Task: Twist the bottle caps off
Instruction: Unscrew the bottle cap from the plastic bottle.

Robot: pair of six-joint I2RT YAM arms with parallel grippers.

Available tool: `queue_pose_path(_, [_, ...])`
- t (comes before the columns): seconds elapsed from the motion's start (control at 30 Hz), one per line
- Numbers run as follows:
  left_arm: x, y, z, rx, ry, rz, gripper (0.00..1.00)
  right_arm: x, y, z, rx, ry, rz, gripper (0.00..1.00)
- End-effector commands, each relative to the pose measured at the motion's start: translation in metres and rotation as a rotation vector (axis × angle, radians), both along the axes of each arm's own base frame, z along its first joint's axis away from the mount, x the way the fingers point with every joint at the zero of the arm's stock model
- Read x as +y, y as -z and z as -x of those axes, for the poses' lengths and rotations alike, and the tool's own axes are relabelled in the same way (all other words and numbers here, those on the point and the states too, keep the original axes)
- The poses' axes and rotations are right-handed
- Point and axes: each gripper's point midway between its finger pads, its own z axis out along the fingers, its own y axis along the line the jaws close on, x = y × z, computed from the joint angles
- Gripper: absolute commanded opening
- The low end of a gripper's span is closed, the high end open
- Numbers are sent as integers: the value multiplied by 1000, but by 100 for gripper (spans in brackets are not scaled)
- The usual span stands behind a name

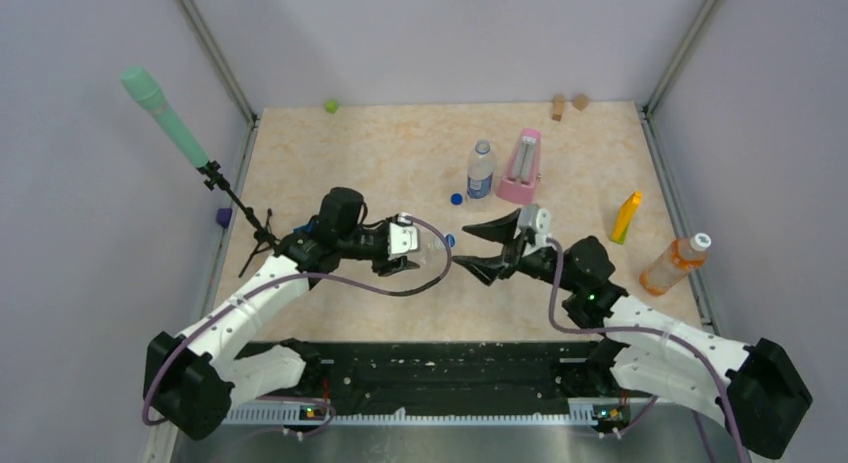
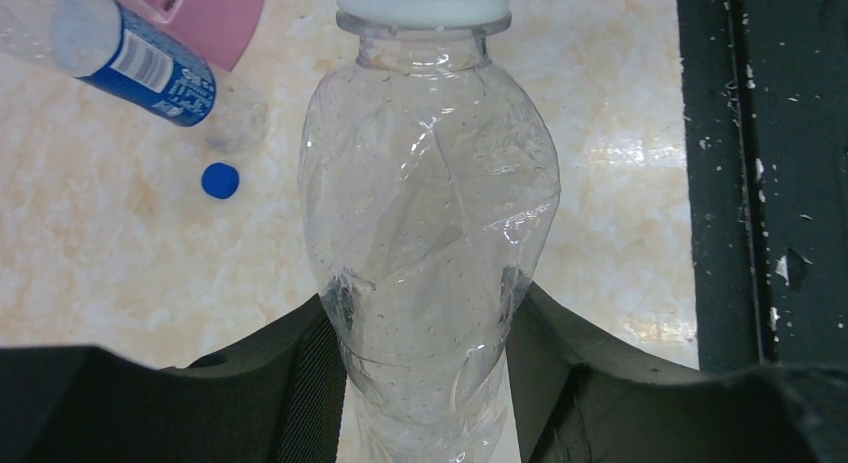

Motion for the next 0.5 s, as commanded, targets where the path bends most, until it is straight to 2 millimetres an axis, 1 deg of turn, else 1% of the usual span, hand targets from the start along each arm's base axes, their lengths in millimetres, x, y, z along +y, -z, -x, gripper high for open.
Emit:
queue_pose_path(0.0, [0,-26,-21,-133,-70,43,0,-21,-46,-30,344,194,-309,61])
queue_pose_path(0.07, [1,-28,-24,-157,-94,50,0,-20,-38,-40,511,239,-322,60])
queue_pose_path(0.1, [0,-29,-25,-168,-97,56,0,-18,-36,-42,580,244,-315,59])
queue_pose_path(0.2, [0,-32,-25,-179,-99,61,0,-8,-32,-41,690,221,-289,59])
queue_pose_path(0.37, [0,-32,-25,-178,-96,57,0,8,-35,-38,710,162,-291,59])
queue_pose_path(0.47, [0,-31,-25,-177,-94,56,0,14,-31,-43,735,174,-275,60])
